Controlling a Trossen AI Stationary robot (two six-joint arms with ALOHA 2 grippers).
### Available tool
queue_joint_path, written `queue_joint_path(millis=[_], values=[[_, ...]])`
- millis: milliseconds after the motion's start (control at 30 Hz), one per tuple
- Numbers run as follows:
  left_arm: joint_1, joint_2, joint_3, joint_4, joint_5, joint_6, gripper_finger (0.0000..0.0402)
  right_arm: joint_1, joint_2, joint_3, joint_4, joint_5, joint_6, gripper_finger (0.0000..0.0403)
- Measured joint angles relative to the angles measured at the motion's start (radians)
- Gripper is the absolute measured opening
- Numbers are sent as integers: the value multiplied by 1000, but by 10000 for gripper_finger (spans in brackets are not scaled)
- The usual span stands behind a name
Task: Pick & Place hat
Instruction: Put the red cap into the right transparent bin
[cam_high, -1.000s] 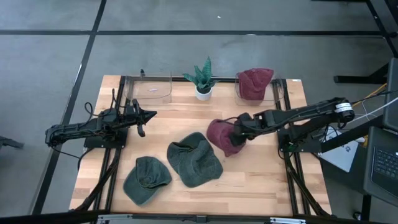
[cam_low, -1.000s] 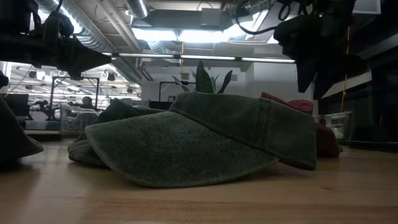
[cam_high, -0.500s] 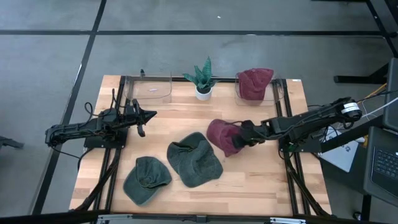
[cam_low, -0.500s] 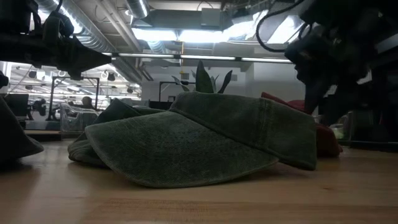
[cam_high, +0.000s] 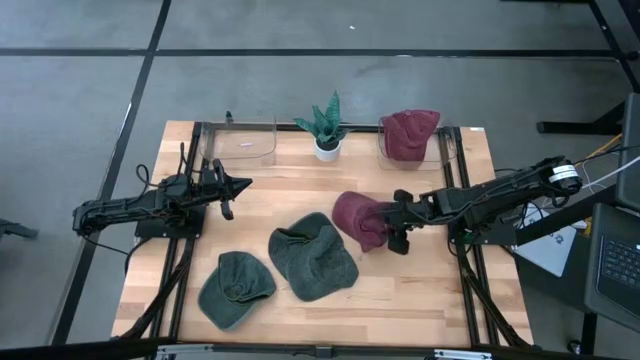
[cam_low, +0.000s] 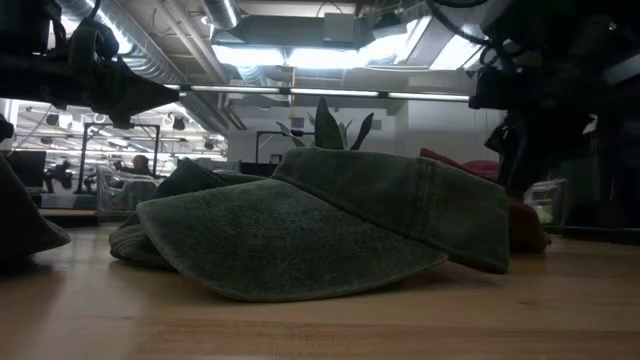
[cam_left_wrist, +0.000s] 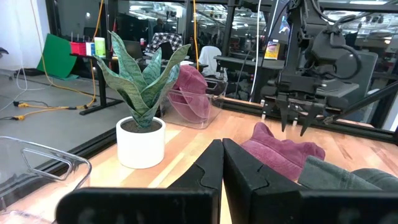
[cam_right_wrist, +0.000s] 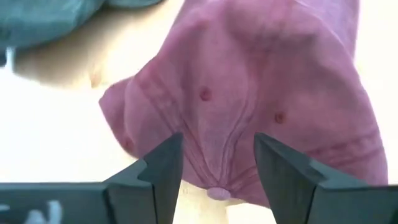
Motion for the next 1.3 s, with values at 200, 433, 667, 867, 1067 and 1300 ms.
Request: queue_joint_path(millis=[200, 433, 667, 867, 1067, 1300], values=[[0, 0, 0, 0, 0, 0, 4, -18, 4, 0, -34, -1, -130, 194], [0, 0, 0, 0, 0, 0, 4, -69, 88, 1, 12, -100, -149, 194], [0, 0, 0, 0, 0, 0, 4, -96, 199, 1, 137, -45, -70, 191], [0, 0, 0, 0, 0, 0, 4, -112, 275, 4, 169, -54, -122, 138], [0, 0, 0, 0, 0, 0, 4, -112, 272, 5, 157, -70, -243, 28], [0, 0, 0, 0, 0, 0, 4, -112, 202, 0, 62, -73, -346, 18]])
